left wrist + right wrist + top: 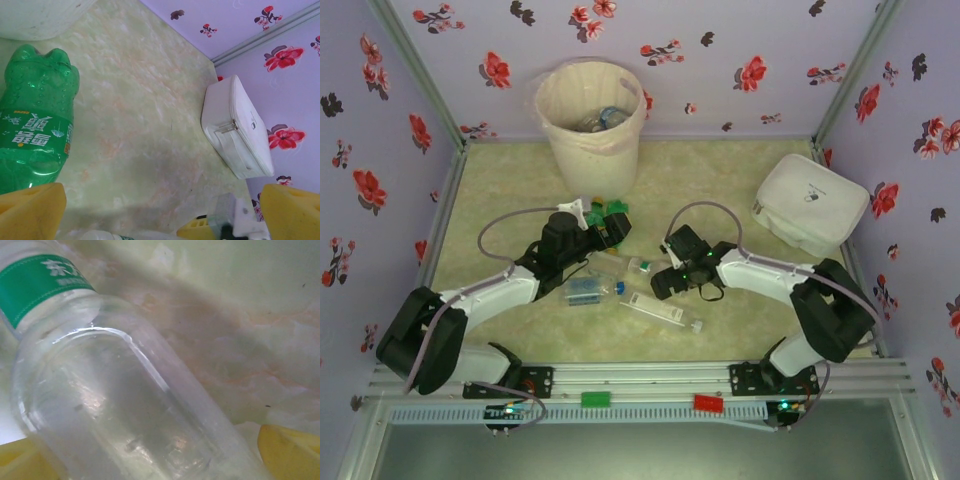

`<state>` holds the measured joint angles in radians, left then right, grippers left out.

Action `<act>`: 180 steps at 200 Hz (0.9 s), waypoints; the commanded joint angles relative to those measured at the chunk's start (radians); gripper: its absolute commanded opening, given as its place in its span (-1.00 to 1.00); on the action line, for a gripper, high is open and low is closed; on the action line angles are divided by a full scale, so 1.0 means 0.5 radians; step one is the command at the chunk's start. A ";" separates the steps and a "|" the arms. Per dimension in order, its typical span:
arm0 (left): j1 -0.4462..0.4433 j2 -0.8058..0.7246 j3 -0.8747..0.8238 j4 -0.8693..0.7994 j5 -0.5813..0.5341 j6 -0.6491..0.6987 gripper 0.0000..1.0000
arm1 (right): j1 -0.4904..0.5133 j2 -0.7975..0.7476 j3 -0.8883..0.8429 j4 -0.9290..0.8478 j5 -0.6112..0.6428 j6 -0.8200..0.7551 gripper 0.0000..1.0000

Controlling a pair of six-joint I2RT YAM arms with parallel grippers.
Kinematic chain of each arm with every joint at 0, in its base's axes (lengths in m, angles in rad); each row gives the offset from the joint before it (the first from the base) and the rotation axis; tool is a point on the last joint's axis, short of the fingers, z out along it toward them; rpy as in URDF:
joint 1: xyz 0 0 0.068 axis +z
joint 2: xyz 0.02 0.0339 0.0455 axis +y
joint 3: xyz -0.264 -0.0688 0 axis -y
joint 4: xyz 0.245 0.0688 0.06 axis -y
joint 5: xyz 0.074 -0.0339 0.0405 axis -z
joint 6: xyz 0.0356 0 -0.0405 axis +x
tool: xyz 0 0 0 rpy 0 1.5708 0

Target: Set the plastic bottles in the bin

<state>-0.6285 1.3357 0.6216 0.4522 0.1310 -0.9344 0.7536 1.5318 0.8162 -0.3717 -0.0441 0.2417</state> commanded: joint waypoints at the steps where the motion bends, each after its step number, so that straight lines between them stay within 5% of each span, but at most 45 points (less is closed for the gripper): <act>1: -0.001 -0.012 0.011 0.059 -0.007 -0.013 1.00 | 0.014 0.074 -0.003 0.057 0.067 0.063 0.86; 94: -0.004 0.108 0.017 0.192 0.000 -0.153 1.00 | 0.014 0.168 0.085 0.128 0.144 0.081 0.35; 143: -0.007 0.285 0.029 0.482 0.097 -0.340 1.00 | 0.008 0.053 0.135 0.250 0.183 0.081 -0.01; 180: -0.044 0.396 0.026 0.724 0.155 -0.463 1.00 | 0.004 -0.059 0.137 0.417 0.172 0.121 -0.10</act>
<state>-0.6315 1.5116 0.6216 0.6853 0.1776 -1.1065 0.7536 1.5578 0.8597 -0.2493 0.0238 0.2745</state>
